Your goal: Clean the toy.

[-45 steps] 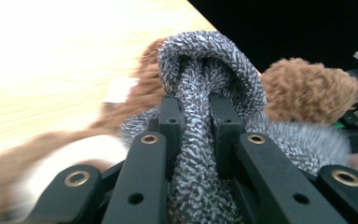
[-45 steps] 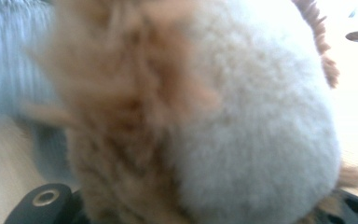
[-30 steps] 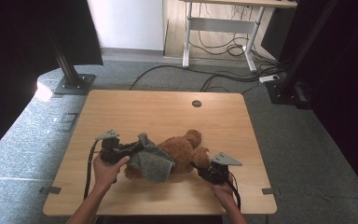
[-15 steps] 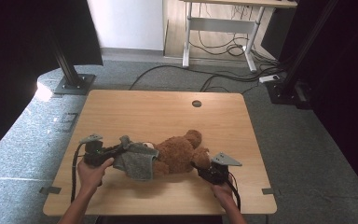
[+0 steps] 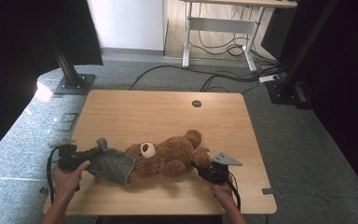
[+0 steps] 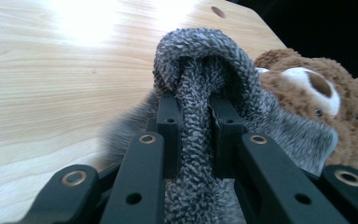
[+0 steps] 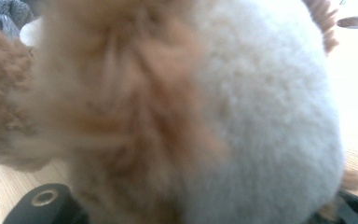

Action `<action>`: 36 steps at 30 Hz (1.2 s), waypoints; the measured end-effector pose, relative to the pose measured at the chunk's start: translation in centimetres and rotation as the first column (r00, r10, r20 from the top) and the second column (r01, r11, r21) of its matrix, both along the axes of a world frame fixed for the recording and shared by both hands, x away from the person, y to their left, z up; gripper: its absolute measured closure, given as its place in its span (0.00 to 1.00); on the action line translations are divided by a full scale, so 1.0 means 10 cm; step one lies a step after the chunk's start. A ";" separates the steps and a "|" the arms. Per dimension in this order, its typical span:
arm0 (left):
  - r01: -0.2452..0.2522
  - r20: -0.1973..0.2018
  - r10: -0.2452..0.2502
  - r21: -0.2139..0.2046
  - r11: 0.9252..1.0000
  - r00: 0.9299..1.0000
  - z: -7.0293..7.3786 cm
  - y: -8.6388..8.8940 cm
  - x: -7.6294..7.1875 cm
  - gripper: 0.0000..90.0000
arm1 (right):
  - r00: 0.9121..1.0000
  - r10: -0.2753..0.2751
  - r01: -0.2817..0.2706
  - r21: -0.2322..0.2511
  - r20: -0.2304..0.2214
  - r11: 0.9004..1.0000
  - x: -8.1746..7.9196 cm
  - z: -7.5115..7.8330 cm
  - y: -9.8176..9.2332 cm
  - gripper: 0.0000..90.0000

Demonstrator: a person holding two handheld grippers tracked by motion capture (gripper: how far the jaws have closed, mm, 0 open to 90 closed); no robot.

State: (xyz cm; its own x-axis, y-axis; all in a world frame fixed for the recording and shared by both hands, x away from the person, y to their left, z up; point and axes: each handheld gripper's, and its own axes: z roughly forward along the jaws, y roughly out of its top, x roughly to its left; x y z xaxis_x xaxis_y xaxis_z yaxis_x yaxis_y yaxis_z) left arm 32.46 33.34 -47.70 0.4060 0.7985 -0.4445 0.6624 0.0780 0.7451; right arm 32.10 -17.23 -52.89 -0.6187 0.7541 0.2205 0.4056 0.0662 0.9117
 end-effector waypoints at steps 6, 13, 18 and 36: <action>-0.029 -0.022 0.030 0.035 0.999 0.999 -0.07 0.18 -0.09 0.85 | 1.000 -0.003 0.003 0.001 -0.003 1.000 0.01 0.00 -0.01 0.68; -0.081 -0.039 0.082 0.023 0.996 0.996 -0.15 0.43 -0.19 0.82 | 1.000 -0.007 0.007 0.003 -0.010 1.000 0.01 -0.01 -0.01 0.67; -0.039 -0.033 0.041 0.059 0.997 0.999 -0.07 0.26 -0.16 0.44 | 1.000 -0.008 0.008 0.001 -0.009 1.000 0.02 -0.01 0.00 0.66; 0.263 -0.023 -0.262 0.150 0.953 0.965 0.17 -1.08 -0.18 0.22 | 1.000 0.014 -0.013 0.006 -0.023 1.000 0.00 -0.02 -0.02 0.64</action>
State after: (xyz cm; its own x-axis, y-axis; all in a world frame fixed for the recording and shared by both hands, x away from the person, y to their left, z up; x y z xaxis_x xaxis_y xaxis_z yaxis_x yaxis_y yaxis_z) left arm 30.62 22.54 -46.01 0.6089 0.7217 -0.3291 0.6469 -0.2116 0.7327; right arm 32.13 -17.40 -53.10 -0.6235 0.7445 0.2389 0.4257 0.0669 0.9024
